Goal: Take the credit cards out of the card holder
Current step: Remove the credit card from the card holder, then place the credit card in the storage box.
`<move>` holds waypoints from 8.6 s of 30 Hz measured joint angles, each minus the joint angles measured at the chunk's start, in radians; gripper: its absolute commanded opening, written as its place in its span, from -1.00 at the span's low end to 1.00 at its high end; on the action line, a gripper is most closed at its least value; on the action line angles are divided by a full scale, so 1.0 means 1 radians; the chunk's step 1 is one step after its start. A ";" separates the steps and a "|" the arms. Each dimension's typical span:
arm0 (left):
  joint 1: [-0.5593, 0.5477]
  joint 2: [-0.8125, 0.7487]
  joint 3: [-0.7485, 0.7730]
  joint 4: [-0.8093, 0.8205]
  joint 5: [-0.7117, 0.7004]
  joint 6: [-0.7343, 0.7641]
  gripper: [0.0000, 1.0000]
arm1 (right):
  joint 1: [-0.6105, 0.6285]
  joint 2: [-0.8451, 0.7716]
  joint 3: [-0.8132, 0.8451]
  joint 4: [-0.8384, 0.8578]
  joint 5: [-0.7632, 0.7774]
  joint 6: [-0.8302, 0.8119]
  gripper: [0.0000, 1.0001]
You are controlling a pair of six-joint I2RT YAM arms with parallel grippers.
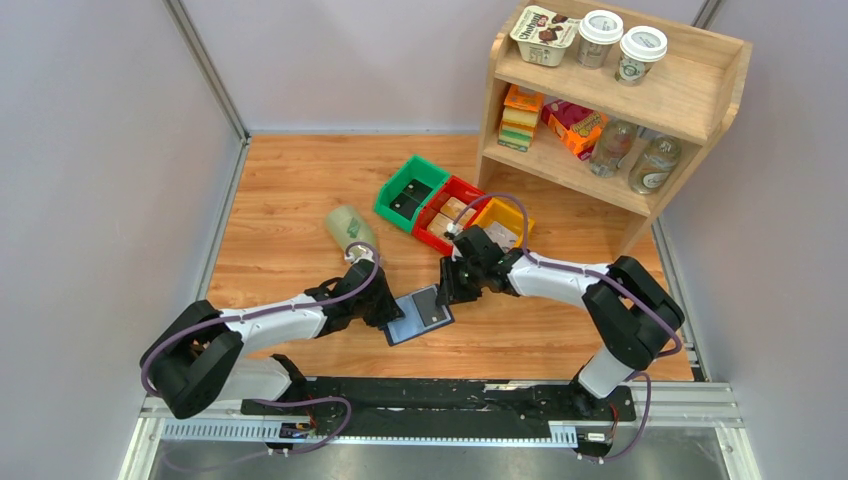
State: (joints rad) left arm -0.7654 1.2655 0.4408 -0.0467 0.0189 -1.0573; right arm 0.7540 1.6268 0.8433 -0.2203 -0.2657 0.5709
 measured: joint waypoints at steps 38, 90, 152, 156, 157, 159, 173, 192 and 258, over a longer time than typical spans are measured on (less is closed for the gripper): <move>0.000 0.019 -0.011 0.051 0.018 -0.002 -0.88 | 0.059 0.072 0.106 -0.072 0.039 -0.042 -0.85; 0.004 -0.158 -0.282 0.422 -0.017 -0.247 -0.56 | 0.068 0.100 0.007 0.185 -0.029 0.120 -0.91; 0.028 -0.069 -0.261 0.494 0.097 -0.227 -1.00 | 0.053 0.019 -0.166 0.381 -0.081 0.192 -0.74; 0.034 -0.121 -0.285 0.465 0.089 -0.241 -1.00 | 0.034 0.034 -0.196 0.418 -0.092 0.208 -0.75; 0.035 -0.131 -0.286 0.456 0.087 -0.243 -1.00 | 0.034 0.037 -0.198 0.429 -0.094 0.209 -0.76; 0.035 -0.144 -0.288 0.441 0.084 -0.248 -1.00 | 0.034 0.045 -0.203 0.451 -0.100 0.212 -0.77; 0.042 -0.240 -0.306 0.375 0.084 -0.261 -0.72 | 0.034 0.061 -0.205 0.478 -0.113 0.223 -0.81; 0.042 -0.315 -0.315 0.389 0.111 -0.226 -1.00 | 0.032 0.074 -0.203 0.491 -0.125 0.245 -0.82; 0.068 -0.237 0.714 -0.809 0.660 1.267 -0.83 | 0.058 -0.292 0.345 -0.291 -0.608 -0.742 -1.00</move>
State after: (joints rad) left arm -0.6975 1.0283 1.1549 -0.8558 0.6788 0.2100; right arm 0.8116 1.3350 1.1885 -0.5110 -0.8734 -0.1715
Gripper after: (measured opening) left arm 0.006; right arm 0.043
